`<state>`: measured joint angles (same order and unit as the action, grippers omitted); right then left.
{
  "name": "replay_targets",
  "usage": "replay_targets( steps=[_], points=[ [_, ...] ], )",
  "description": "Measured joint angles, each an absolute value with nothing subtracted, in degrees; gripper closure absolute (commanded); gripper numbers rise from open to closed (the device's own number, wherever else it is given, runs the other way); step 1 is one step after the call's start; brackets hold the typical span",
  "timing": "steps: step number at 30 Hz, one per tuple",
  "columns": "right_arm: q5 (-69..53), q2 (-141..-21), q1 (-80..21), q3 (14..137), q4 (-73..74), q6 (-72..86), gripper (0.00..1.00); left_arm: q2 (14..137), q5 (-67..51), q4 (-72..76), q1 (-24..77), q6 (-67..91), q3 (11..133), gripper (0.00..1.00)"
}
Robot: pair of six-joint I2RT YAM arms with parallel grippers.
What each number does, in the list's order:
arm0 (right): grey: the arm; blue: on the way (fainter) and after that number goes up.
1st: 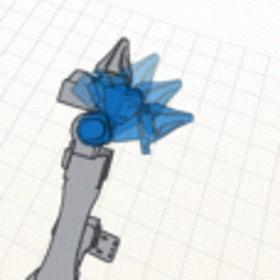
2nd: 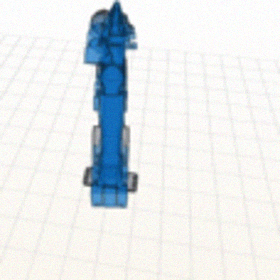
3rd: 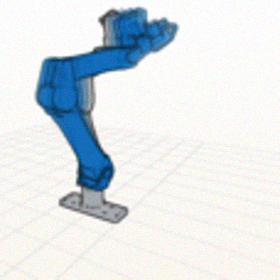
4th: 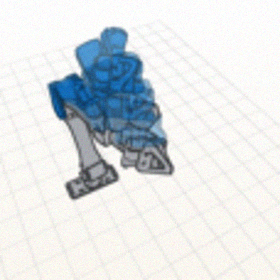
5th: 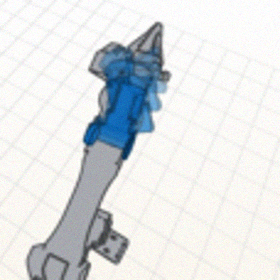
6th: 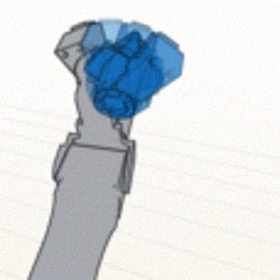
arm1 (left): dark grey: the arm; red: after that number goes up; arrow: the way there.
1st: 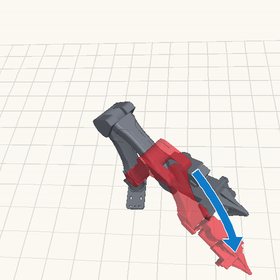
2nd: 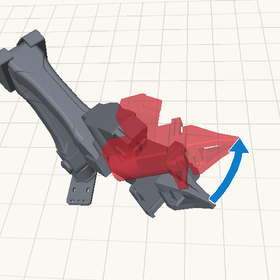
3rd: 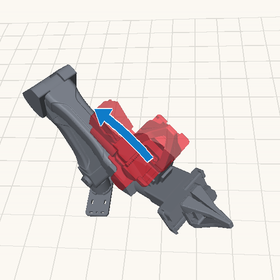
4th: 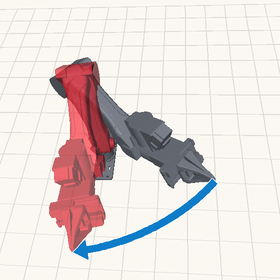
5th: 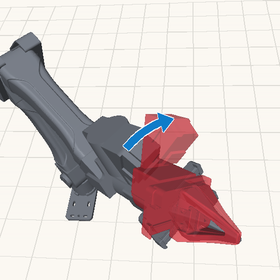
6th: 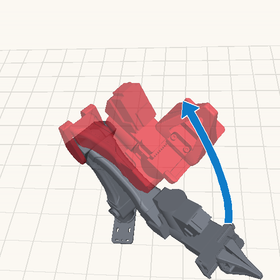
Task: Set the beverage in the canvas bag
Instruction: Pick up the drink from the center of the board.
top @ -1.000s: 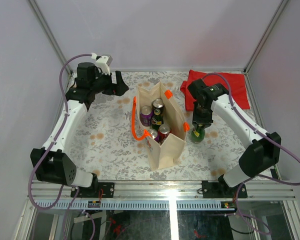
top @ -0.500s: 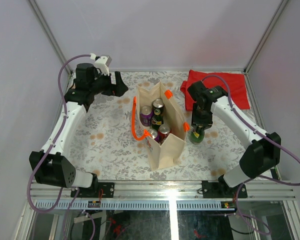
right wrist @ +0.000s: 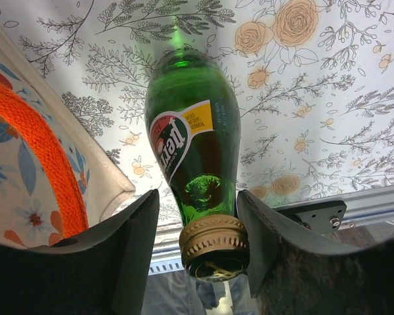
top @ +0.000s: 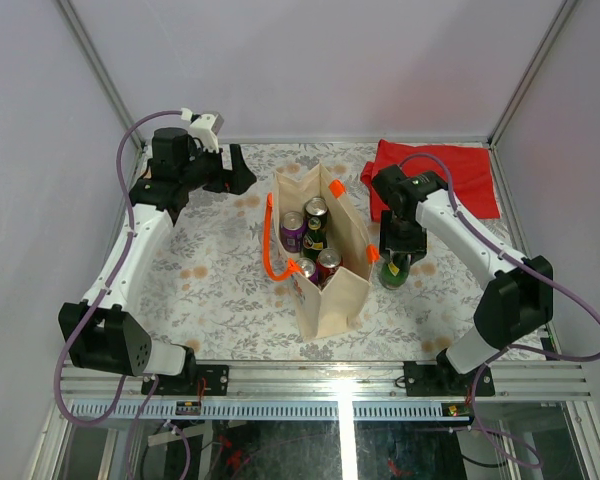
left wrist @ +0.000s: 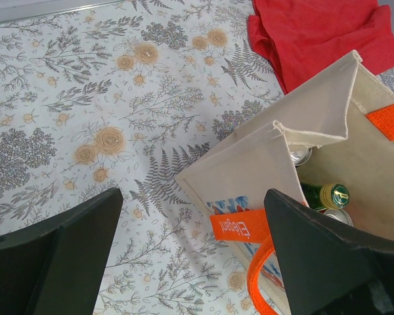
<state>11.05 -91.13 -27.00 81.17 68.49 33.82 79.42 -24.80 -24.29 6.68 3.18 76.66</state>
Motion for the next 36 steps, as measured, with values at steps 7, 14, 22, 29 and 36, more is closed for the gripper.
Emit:
replay_targets(
  steps=[7, 14, 22, 29, 36],
  points=[
    [11.3, -91.9, -27.0, 81.8, 68.9, 33.5, 0.51, 79.4, -24.8, -24.3, 6.7, 3.2, 76.7, 0.11],
    [9.7, -91.8, -27.0, 82.0, 68.9, 33.5, 0.81, 79.4, -24.8, -24.3, 6.7, 3.2, 76.7, 0.11],
    [9.3, -91.5, -27.1, 82.0, 68.8, 33.6, 1.00, 79.4, -24.8, -24.3, 6.7, 3.2, 76.7, 0.11],
    [9.4, -91.5, -27.1, 82.3, 69.0, 33.5, 1.00, 79.4, -24.8, -24.3, 6.7, 3.2, 76.7, 0.11],
    [9.6, -91.6, -27.0, 85.4, 71.6, 32.7, 1.00, 79.4, -24.8, -24.3, 6.7, 3.2, 76.7, 0.11]
  ],
)
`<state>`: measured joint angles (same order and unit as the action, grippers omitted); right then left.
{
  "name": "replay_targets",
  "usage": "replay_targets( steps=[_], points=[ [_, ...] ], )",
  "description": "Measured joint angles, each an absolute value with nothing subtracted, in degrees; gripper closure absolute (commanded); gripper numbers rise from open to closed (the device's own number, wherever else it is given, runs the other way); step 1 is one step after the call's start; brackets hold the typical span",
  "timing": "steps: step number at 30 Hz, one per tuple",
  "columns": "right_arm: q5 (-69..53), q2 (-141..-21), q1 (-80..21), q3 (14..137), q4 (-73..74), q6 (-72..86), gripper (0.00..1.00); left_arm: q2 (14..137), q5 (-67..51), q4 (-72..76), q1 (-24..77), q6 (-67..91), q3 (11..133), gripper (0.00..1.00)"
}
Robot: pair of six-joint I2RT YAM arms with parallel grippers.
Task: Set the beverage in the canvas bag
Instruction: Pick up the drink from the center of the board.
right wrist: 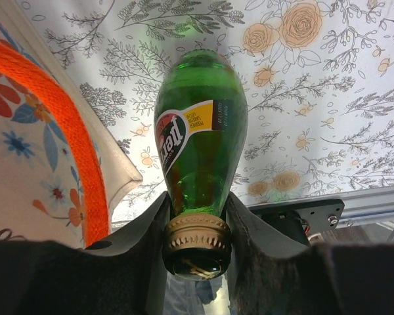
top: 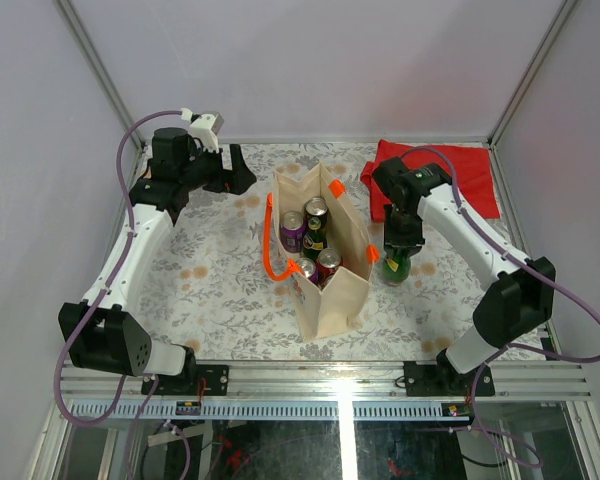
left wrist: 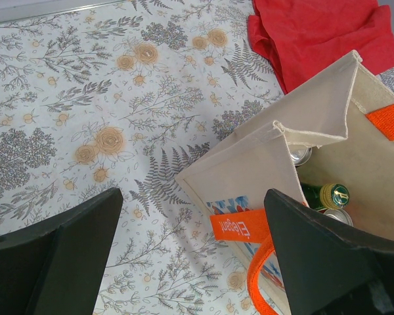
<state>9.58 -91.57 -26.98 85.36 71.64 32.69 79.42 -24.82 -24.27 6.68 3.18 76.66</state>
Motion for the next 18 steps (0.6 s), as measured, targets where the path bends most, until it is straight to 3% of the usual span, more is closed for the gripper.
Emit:
replay_targets(
  steps=[9, 18],
  points=[
    [9.5, -91.8, -26.8, 88.2, 72.4, 31.7, 1.00, 79.4, -24.8, -24.3, 6.7, 3.2, 76.5, 0.11],
    [8.2, -92.1, -26.8, 83.5, 70.3, 31.5, 1.00, 79.4, -24.8, -24.3, 6.7, 3.2, 76.2, 0.11]
  ],
)
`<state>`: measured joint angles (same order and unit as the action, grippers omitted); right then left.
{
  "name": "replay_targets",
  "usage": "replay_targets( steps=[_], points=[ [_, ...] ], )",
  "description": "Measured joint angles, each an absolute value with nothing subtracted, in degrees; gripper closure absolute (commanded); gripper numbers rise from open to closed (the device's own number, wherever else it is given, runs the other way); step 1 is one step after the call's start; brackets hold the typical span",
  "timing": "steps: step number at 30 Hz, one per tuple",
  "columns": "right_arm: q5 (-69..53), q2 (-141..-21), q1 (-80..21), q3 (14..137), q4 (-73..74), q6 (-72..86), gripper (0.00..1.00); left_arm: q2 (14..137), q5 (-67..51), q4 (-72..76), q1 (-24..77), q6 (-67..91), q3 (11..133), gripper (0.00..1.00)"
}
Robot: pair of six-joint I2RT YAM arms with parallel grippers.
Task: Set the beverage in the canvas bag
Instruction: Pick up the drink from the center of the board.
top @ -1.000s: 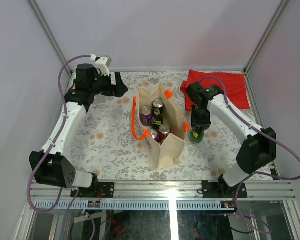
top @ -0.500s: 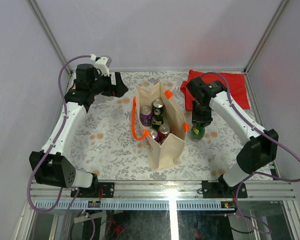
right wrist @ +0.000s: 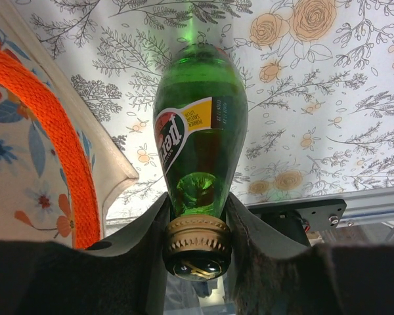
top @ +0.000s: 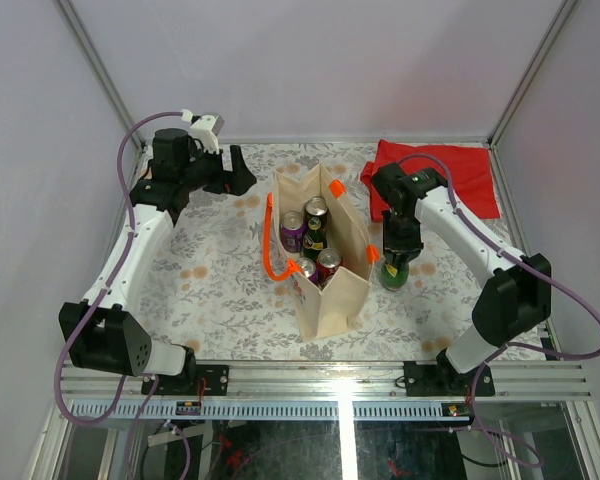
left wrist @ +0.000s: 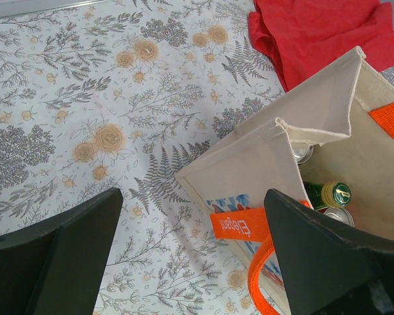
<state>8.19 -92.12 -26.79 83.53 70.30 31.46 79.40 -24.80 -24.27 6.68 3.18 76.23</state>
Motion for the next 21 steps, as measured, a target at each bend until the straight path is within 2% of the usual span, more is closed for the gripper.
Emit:
replay_targets(
  steps=[6, 9, 12, 21],
  points=[
    [7.8, -92.1, -26.7, 82.8, 70.0, 31.3, 1.00, 79.4, -24.8, -24.3, 6.7, 3.2, 76.1, 0.11],
    [7.8, -92.0, -26.7, 82.7, 70.0, 31.3, 0.83, 79.4, -24.8, -24.3, 6.7, 3.2, 76.1, 0.11],
    [7.8, -92.0, -26.7, 82.7, 70.0, 31.3, 0.72, 79.4, -24.8, -24.3, 6.7, 3.2, 76.1, 0.11],
    [7.9, -92.0, -26.7, 82.5, 70.0, 31.2, 0.52, 79.4, -24.8, -24.3, 6.7, 3.2, 76.1, 0.11]
  ],
)
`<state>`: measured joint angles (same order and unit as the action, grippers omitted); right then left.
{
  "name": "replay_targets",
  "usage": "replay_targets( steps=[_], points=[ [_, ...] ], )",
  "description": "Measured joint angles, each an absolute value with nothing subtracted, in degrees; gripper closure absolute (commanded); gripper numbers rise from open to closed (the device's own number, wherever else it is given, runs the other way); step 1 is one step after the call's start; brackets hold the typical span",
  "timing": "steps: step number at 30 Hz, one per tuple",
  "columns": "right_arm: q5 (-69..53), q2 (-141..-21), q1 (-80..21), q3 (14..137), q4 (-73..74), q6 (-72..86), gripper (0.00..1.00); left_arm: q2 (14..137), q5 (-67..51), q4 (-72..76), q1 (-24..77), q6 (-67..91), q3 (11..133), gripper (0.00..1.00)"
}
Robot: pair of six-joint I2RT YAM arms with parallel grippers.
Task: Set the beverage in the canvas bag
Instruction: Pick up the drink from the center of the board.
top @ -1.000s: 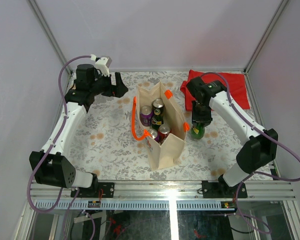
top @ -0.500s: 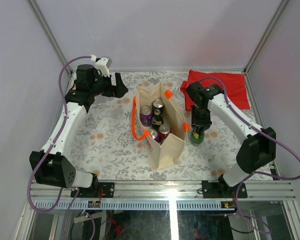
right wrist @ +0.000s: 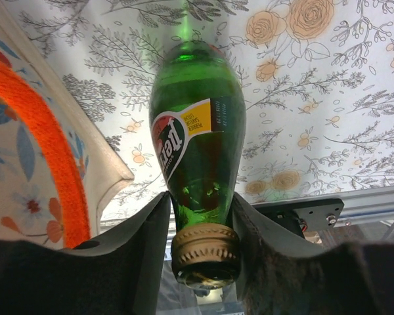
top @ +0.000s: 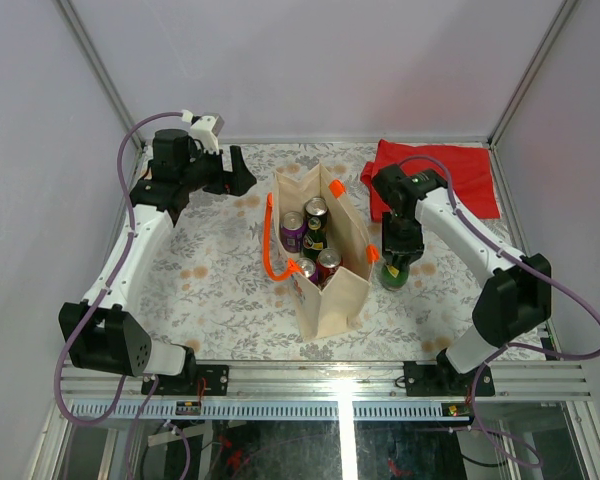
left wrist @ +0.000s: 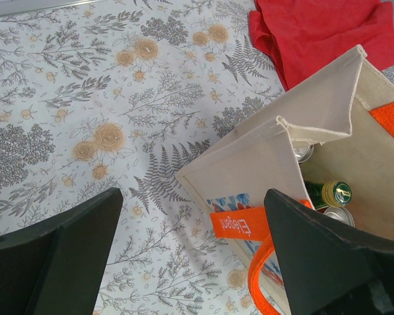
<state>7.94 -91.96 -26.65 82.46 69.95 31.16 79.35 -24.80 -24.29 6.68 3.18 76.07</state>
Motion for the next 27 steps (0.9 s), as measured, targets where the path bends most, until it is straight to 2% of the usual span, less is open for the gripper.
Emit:
replay_targets(
  steps=[3, 20, 25, 27],
  points=[
    [8.0, -92.0, -26.5, 81.3, 69.9, 31.0, 0.48, 79.3, -24.8, -24.3, 6.7, 3.2, 75.9, 0.11],
    [8.9, -92.0, -26.4, 81.7, 69.5, 31.0, 0.50, 78.7, -24.8, -24.3, 6.7, 3.2, 75.7, 0.11],
    [9.0, -92.1, -26.3, 81.8, 69.5, 31.1, 0.53, 78.3, -24.8, -24.3, 6.7, 3.2, 75.6, 0.11],
    [8.9, -92.1, -26.2, 81.9, 69.5, 31.1, 0.57, 78.3, -24.8, -24.3, 6.7, 3.2, 75.6, 0.11]
  ],
)
